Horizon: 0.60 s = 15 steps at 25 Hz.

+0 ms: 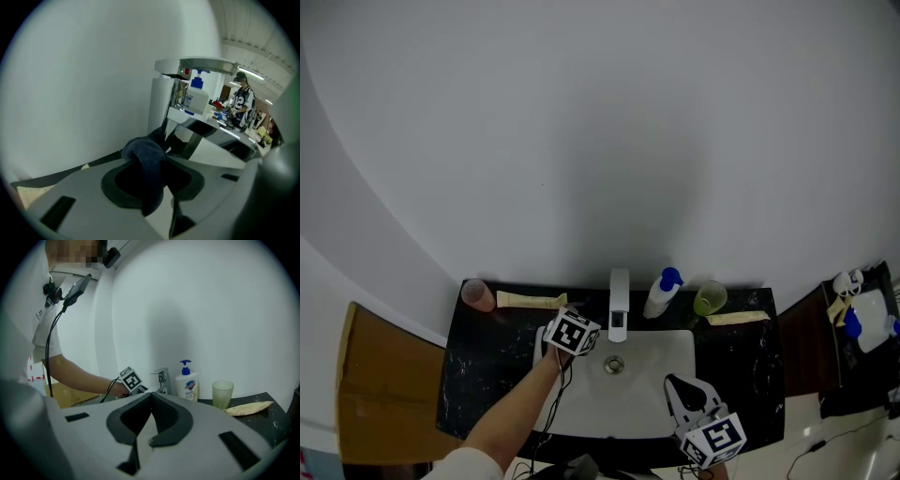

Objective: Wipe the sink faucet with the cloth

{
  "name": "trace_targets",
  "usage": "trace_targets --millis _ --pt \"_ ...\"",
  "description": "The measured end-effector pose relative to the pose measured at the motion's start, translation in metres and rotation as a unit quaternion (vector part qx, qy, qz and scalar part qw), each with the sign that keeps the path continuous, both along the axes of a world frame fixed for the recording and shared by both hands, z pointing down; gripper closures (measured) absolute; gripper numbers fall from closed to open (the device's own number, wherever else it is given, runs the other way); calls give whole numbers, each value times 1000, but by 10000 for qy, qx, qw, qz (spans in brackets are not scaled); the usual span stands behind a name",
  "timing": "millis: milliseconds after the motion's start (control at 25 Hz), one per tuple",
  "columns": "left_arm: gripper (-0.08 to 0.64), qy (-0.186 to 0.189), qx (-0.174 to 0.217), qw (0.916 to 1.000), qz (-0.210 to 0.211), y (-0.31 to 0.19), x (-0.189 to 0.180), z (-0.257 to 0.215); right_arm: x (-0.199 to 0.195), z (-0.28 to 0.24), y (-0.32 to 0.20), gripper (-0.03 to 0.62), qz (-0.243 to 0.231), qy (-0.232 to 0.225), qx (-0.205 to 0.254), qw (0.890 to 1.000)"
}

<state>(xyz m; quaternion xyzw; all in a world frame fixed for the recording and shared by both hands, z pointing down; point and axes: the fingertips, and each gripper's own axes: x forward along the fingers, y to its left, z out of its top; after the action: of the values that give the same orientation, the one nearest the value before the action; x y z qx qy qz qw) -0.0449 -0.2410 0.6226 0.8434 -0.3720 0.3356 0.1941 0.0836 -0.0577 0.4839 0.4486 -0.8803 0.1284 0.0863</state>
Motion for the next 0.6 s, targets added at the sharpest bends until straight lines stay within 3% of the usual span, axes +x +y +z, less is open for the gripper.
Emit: trace_targets --millis 200,360,480,600 --pt "434 837 190 9961 222 -5 12 -27 5 0 -3 586 74 -30 18 10000" --pt "440 1657 1013 9791 609 -6 12 -106 5 0 -8 586 62 -43 15 10000" --pt "440 1867 1472 9664 976 -2 15 -152 2 0 -12 586 34 -56 26 10000" --pt "440 1873 1325 9701 798 -3 5 -138 3 -1 -13 586 45 -67 26 10000"
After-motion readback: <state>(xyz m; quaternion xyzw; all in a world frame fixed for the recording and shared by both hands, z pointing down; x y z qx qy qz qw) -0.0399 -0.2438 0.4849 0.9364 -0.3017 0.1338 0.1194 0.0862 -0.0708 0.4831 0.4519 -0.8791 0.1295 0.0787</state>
